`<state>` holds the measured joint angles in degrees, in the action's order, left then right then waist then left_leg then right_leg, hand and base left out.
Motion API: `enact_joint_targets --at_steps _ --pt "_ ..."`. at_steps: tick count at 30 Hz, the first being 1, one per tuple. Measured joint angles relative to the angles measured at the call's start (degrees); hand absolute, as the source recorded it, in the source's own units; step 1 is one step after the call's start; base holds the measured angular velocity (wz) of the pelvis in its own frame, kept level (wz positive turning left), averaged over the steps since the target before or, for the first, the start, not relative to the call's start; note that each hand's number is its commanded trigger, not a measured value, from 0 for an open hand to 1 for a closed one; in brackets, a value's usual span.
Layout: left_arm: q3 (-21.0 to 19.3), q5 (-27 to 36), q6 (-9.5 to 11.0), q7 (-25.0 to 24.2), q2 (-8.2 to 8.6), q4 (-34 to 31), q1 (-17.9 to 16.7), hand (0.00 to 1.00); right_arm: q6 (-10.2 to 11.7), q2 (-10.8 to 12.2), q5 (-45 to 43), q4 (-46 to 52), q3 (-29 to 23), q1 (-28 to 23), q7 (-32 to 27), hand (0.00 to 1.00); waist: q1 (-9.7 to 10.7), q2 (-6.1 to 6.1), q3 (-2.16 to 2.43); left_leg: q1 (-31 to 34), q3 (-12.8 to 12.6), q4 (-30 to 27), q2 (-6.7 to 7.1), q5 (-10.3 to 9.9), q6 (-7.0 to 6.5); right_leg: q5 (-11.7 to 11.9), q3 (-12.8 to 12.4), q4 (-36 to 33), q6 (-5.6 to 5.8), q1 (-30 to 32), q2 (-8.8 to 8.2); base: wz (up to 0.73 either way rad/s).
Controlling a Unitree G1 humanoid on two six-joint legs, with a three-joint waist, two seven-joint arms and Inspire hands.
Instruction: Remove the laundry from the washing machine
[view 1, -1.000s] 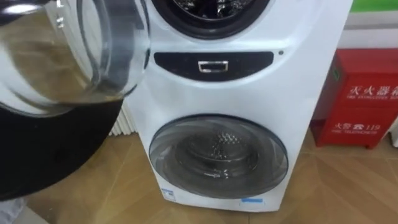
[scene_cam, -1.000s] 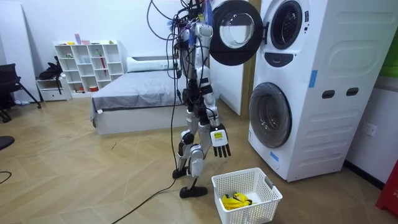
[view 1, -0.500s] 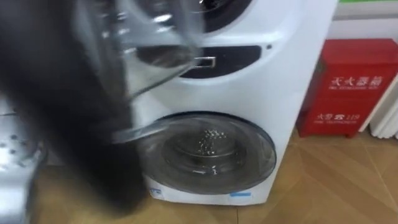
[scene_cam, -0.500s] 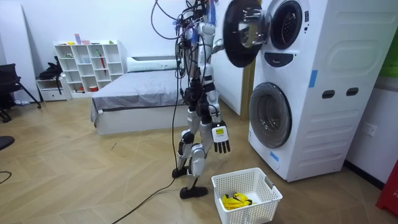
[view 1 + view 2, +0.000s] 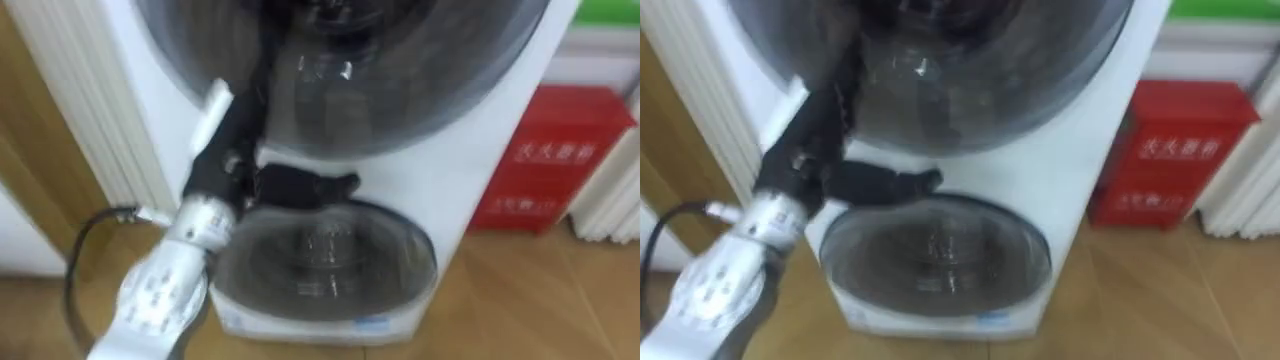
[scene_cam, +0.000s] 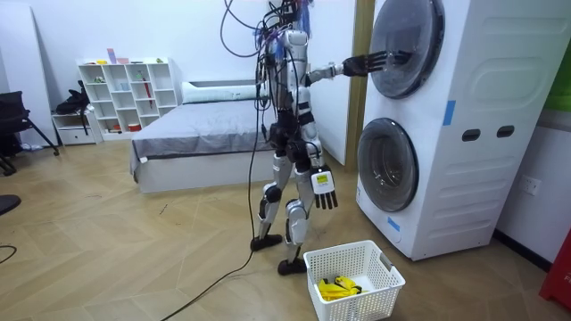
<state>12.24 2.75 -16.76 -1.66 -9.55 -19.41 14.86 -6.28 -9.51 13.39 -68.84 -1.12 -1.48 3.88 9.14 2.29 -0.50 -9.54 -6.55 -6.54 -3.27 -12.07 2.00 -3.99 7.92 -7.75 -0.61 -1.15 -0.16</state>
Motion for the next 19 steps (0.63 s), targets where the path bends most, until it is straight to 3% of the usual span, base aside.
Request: enact_joint_targets --at_steps 4,7,10,14,16,18,19 --pt "0.5 0.04 0.7 -0.49 -0.15 5.08 -0.14 0.0 0.3 0.18 1.06 0.08 0.54 -0.12 -0.14 0.0 0.03 0.07 0.01 -0.21 -2.1 -0.29 0.0 0.0 0.0 -0.03 -0.03 0.08 0.05 0.23 0.19 -0.24" --pt "0.72 -0.04 0.61 -1.43 -0.18 6.86 -3.67 0.0 0.15 0.12 2.19 0.95 1.42 -0.43 -0.17 0.0 -0.02 -0.02 -0.08 0.19 -2.44 -0.36 -0.17 0.0 -0.01 -0.23 0.56 0.14 0.25 0.86 0.46 -0.13" --pt "2.12 -1.91 0.55 -2.19 -0.12 14.56 -7.5 0.0 -0.1 0.16 1.97 0.85 1.57 -0.34 -0.8 0.0 0.07 -0.04 -0.1 0.28 -2.58 -0.7 -0.33 0.0 -0.01 -0.39 0.95 0.09 0.02 0.83 0.62 -0.04" --pt "1.93 -7.22 0.75 -2.27 -0.19 31.14 -15.63 0.0 0.25 0.56 2.92 2.9 1.57 -1.97 -1.44 0.0 -0.34 -0.78 -0.23 0.27 -2.92 -0.91 -0.36 -0.02 -0.02 -1.02 0.78 -0.03 -0.94 0.87 0.86 -0.03" --pt "0.74 -7.57 1.53 -2.09 -0.13 39.83 -18.72 0.0 0.6 1.17 4.46 2.91 1.37 -2.87 -2.1 0.0 -1.56 -1.38 -0.2 0.12 -2.98 -0.92 -0.53 -0.02 -0.02 -1.22 0.75 -0.14 -1.17 0.83 1.04 0.0" --pt "-2.49 -8.89 3.13 -1.54 -0.44 51.69 -22.46 0.0 0.63 1.42 5.2 2.66 1.11 -3.46 -2.22 0.0 -2.77 -2.26 0.22 0.0 -2.98 -0.9 -0.86 -0.05 0.04 -1.3 0.94 -0.18 -1.34 0.77 1.29 0.02" --pt "-3.64 -9.1 3.21 -1.19 -0.56 54.08 -23.39 0.0 0.63 1.42 5.12 2.82 1.06 -3.87 -2.16 0.0 -3.17 -2.5 0.38 -0.07 -2.97 -0.9 -0.93 -0.06 0.04 -1.32 0.99 -0.15 -1.37 0.74 1.35 0.0"
